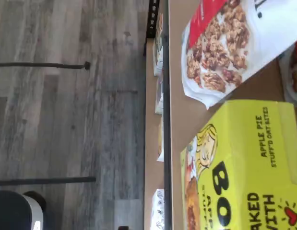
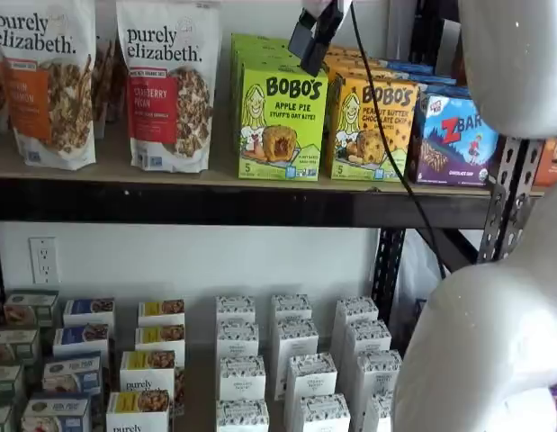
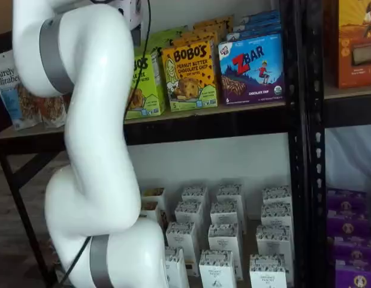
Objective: Pick the green box on the top shelf, the fourth from the left
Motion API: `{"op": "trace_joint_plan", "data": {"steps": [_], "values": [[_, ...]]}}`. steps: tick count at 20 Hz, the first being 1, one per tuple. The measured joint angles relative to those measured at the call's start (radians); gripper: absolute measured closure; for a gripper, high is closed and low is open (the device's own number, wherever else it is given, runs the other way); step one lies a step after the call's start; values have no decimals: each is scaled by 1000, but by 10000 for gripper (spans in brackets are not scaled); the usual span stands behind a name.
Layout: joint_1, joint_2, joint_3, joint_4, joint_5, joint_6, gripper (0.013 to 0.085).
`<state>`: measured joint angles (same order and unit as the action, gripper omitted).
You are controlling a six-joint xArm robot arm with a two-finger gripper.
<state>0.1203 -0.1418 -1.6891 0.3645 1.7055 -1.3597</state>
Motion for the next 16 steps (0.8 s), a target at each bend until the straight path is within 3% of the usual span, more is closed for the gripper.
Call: {"op": "trace_joint_plan", "data": {"steps": [16], "values": [[4, 47, -25, -34, -10, -10, 130]]}}
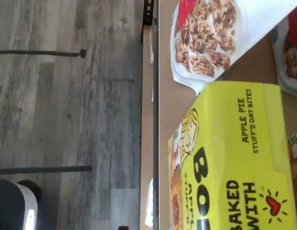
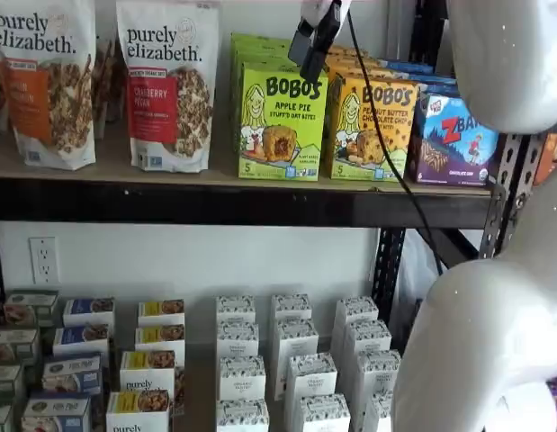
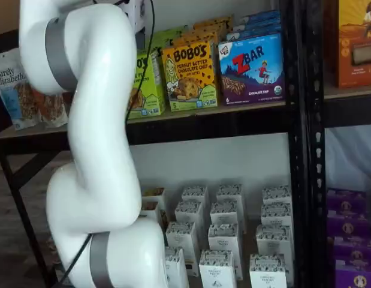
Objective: Pick the green box on the top shelf, the fourth from the left
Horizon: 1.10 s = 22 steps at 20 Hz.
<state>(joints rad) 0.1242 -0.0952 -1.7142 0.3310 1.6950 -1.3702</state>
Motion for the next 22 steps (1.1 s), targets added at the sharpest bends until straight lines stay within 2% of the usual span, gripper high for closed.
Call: {"op": "trace_joint_plan", "data": {"steps": [22], "values": [[6, 28, 17, -64, -39, -17, 130]]}}
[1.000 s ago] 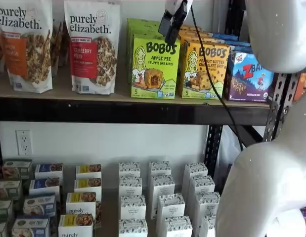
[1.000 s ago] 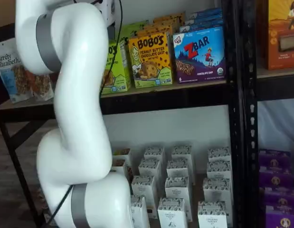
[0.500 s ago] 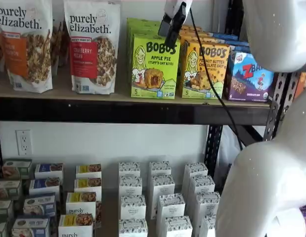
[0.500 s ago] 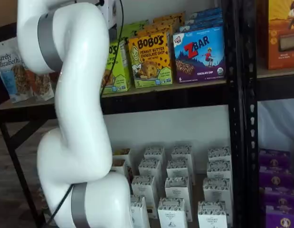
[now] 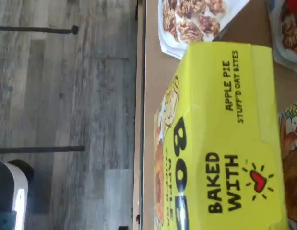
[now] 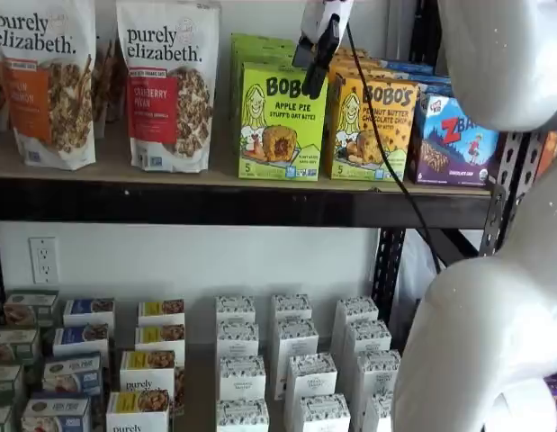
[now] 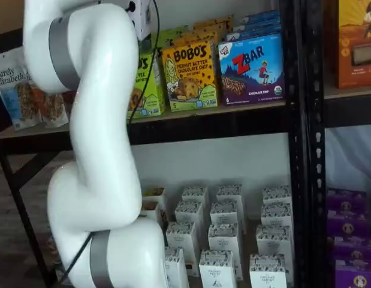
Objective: Pick the green box on the top shelf, the fourth from the left
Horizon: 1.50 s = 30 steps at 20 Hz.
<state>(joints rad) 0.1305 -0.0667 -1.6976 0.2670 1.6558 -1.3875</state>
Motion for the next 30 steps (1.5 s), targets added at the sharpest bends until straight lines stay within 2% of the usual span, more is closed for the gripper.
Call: {"op": "trace_joint_plan", "data": {"steps": [12, 14, 15, 17, 18, 19, 30], "values": [[1, -10, 37, -22, -43, -9, 130], [2, -16, 50, -25, -59, -10, 210], [2, -16, 53, -25, -62, -10, 210], [2, -18, 58, -23, -67, -11, 290], [1, -18, 59, -23, -68, -12, 290], [1, -17, 59, -21, -68, -12, 330], [2, -14, 52, -14, -55, -9, 330]]}}
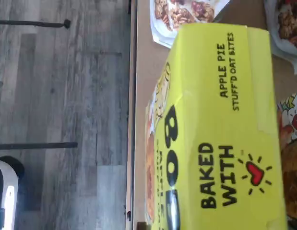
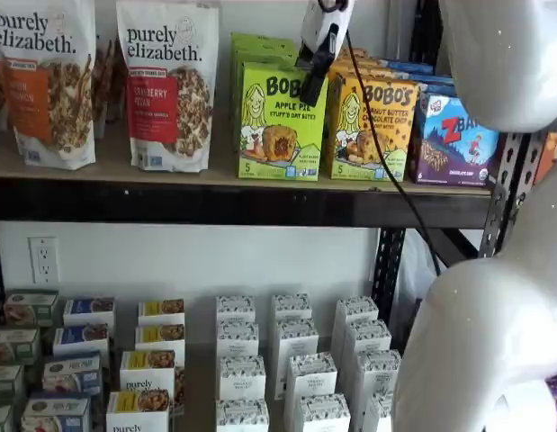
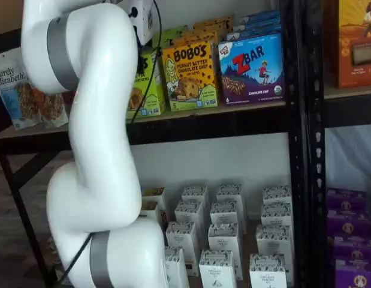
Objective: Pick the green box on the top shelf, the fourth from the left
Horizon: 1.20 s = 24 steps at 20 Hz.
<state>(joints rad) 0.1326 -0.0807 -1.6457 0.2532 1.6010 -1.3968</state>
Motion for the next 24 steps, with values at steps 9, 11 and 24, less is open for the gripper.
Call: {"op": "trace_joint_plan", "data": {"steps": [9, 11, 24], "values": [[-2, -7, 2, 4, 2, 0, 330], [-2, -10, 5, 4, -1, 0, 370], [4, -11, 1, 4, 9, 7, 530]]}}
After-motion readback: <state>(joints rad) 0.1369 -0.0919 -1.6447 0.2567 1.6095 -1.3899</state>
